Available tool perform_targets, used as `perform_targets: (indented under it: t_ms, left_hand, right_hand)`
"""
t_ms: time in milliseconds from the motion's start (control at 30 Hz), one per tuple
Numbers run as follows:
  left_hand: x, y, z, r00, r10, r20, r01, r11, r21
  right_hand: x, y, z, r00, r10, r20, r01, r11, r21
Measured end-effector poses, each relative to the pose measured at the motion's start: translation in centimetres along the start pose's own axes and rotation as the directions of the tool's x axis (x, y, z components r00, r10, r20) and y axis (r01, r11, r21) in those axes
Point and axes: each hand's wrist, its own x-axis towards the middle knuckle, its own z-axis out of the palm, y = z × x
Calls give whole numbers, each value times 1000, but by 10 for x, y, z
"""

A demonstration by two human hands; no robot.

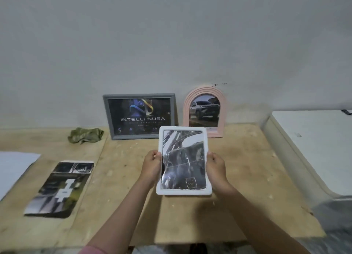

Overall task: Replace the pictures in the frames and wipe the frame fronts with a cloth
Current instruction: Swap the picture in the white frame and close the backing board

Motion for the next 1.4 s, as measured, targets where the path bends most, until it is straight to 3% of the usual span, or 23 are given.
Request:
perform_targets:
  t_ms: [333,500,833,1033,1233,1300,1400]
  left_hand:
    - [-18,-44,-52,966,-221,-135,208,973,-104]
    - [-8,-53,-55,939,-306,-158,287,949,-131]
    - [12,-67,-47,920,-304,-246,293,953,-81]
    - [20,-63,-44,919,-320,-231,307,947,-91]
    - [32,-25,-50,918,-313,-246,277,946,-169]
    - [33,0,-54,929,-315,-195,252,922,-293]
    - [39,32,-63,941,-339,-6,299,839,-455]
  right_hand:
    - [-10,22,67,963,120,243,-97,990,-105]
    - [3,22,86,945,144,295,-93,979,-180]
    - [29,31,100,916,156,370,-70,969,-237]
    - [35,22,87,905,-76,419,137,984,-117]
    - [37,-40,54,856,-282,433,346,935,-75]
    - [30,-60,42,806,-417,419,487,871,-69]
    - [17,-76,29,617,-663,424,755,651,-80]
